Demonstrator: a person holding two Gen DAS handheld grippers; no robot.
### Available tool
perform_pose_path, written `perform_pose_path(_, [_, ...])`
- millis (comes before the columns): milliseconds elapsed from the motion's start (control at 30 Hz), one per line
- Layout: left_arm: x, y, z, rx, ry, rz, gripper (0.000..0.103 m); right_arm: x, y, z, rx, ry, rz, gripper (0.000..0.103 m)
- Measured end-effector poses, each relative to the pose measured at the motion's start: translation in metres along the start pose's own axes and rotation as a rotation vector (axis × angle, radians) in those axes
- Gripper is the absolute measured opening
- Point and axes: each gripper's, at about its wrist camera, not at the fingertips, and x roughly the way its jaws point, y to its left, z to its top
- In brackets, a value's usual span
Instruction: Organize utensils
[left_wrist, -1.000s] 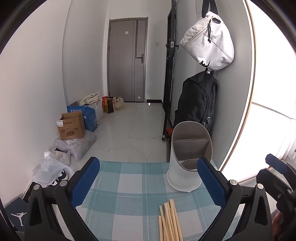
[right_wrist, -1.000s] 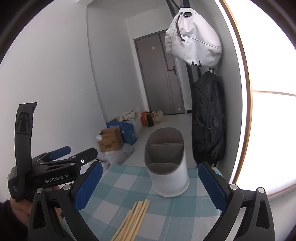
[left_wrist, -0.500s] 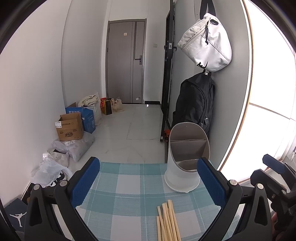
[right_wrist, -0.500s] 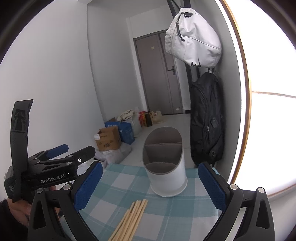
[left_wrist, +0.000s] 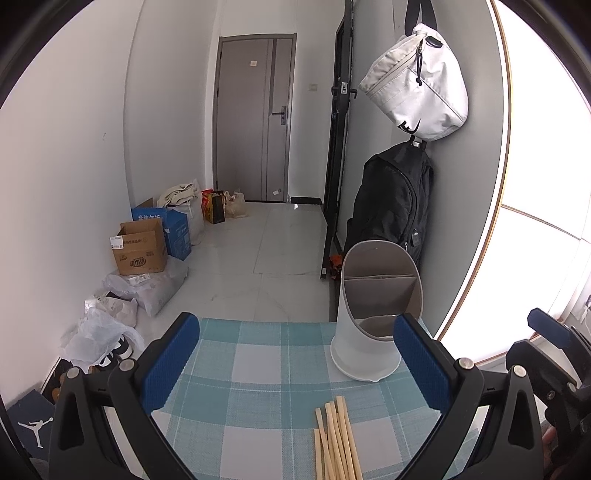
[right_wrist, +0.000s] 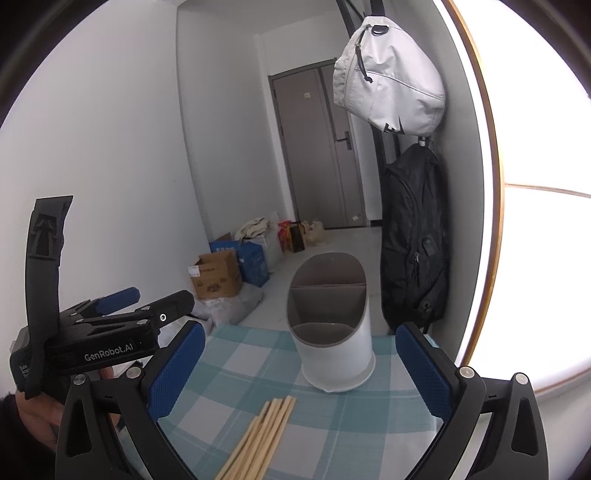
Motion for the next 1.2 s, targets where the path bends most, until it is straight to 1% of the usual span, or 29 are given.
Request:
perform_pose_path(267, [0.0024, -0.0006, -0.0015, -0.005, 0.010, -0.004, 0.102, -0.0013, 0.0035, -0.0004, -0.019, -0.001, -0.006, 0.103])
perform_pose_path(833, [0.0044, -0.0012, -0.0056, 0.004, 0.025, -0.009, 0.102, -0.0002, 0.0037, 0.0010, -0.014, 0.003, -0.008, 0.103])
perform_pose_path(1200, [0.0100, 0.0003, -0.0079, 0.009, 0.045, -0.014, 0.102, 0.0061, 0.0029, -0.0004, -0.009, 0.023, -0.015, 0.103])
